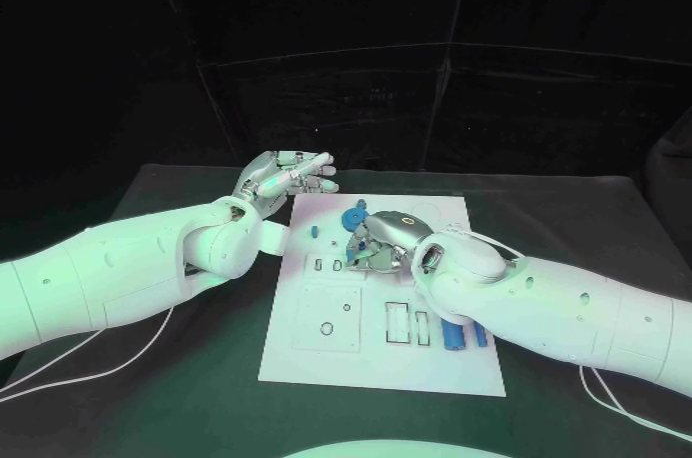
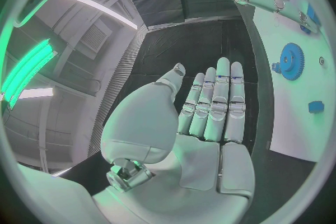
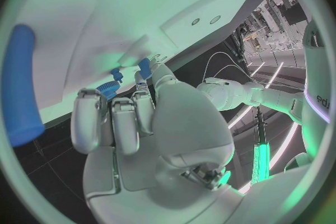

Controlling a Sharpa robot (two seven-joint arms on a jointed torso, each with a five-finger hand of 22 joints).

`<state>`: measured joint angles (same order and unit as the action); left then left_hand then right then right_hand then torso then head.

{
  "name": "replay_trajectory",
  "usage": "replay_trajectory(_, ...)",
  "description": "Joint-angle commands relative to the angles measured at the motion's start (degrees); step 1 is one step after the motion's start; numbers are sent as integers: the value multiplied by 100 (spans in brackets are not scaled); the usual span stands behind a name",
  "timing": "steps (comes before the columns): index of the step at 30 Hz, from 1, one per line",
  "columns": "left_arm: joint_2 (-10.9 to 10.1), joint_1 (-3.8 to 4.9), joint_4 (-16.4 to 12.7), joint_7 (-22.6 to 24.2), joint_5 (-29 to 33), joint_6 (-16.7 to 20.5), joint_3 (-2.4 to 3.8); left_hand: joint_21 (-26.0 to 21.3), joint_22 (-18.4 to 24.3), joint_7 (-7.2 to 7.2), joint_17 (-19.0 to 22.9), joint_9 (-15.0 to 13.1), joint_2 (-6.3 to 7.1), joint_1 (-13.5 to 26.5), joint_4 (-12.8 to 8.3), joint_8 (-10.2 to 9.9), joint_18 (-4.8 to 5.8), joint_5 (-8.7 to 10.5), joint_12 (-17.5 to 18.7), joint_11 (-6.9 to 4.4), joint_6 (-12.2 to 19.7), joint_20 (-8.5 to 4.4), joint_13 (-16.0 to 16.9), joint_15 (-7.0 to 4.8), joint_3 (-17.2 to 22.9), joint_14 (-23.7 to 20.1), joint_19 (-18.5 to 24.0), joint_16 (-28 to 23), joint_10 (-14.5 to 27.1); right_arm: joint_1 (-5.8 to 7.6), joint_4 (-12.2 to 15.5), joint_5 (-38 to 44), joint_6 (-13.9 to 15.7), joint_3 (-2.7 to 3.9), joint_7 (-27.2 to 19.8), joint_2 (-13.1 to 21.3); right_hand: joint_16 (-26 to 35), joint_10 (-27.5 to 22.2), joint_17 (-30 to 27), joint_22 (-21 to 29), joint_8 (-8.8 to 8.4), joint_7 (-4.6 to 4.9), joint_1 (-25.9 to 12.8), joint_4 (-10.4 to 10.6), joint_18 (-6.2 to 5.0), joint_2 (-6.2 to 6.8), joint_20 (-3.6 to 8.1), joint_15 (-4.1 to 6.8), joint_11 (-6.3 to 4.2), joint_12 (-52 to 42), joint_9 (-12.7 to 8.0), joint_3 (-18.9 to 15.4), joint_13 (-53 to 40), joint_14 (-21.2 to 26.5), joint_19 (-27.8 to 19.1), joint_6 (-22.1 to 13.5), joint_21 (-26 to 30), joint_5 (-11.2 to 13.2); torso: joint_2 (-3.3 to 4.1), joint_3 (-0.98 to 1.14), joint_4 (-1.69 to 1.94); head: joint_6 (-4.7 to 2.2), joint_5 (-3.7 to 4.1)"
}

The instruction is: Assemble the parts on the task board

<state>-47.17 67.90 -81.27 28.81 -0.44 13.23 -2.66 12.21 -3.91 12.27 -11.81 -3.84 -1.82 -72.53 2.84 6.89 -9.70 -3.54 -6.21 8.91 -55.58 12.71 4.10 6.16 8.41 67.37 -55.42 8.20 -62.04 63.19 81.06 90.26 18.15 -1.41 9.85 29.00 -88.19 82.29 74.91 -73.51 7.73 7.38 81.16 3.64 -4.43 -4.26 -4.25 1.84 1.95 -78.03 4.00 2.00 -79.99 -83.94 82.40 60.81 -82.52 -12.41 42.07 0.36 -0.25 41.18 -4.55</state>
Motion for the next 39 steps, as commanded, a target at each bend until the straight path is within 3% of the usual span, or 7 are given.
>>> replay_trajectory(1,7,11,-4,42,5,-48,5,-29,4,12,-7,2,-58,-8,-32,-15,-91,36,34,17,-3,23,-6,12,12,-1,-13,-39,-22,5,23,121,-15,2,15,-17,13,-13,1026,6,13,-92,16,1,103,-28,36,48,-26,15,6,27,94,-501,-4,116,-22,-31,-2,-6,6,7,7)
replay_trajectory(8,7,11,5,40,5,-56,5,-29,4,12,-7,2,-58,-8,-32,-15,-91,36,34,17,-3,23,-6,12,12,-1,-13,-39,-22,-1,-4,127,-89,1,37,-62,12,-12,1030,9,9,-87,1,4,103,-15,36,47,-23,15,5,31,93,-502,-5,116,-20,-29,-2,-1,7,19,-13)
replay_trajectory(16,13,10,13,43,5,-61,5,-29,4,12,-7,2,-58,-8,-32,-15,-91,36,35,17,-3,23,-6,12,12,-1,-13,-39,-22,-2,-33,166,-305,1,100,-67,17,-25,1020,13,-20,-72,-37,13,103,15,34,41,-13,34,-3,43,108,-499,-7,86,-17,-19,-1,-9,1,39,-15)
replay_trajectory(19,14,10,18,43,5,-62,5,-33,4,16,-10,3,-59,-17,-41,-18,-90,35,40,19,-1,22,-7,12,16,0,-14,-45,-20,-2,-33,190,-395,0,127,-59,19,-28,1015,16,-31,-67,-52,15,102,31,33,37,-8,38,-5,46,111,-498,-8,75,-15,-15,-5,0,0,52,-23)
replay_trajectory(39,23,9,38,44,5,-64,4,-33,4,16,-10,3,-59,-17,-41,-18,-90,35,40,19,-1,22,-7,12,16,0,-14,-45,-20,-2,17,267,-723,-7,211,-57,42,-67,967,47,-86,-39,-188,54,97,165,14,16,18,97,-10,45,157,-487,-23,38,4,1,-3,0,-5,53,-17)
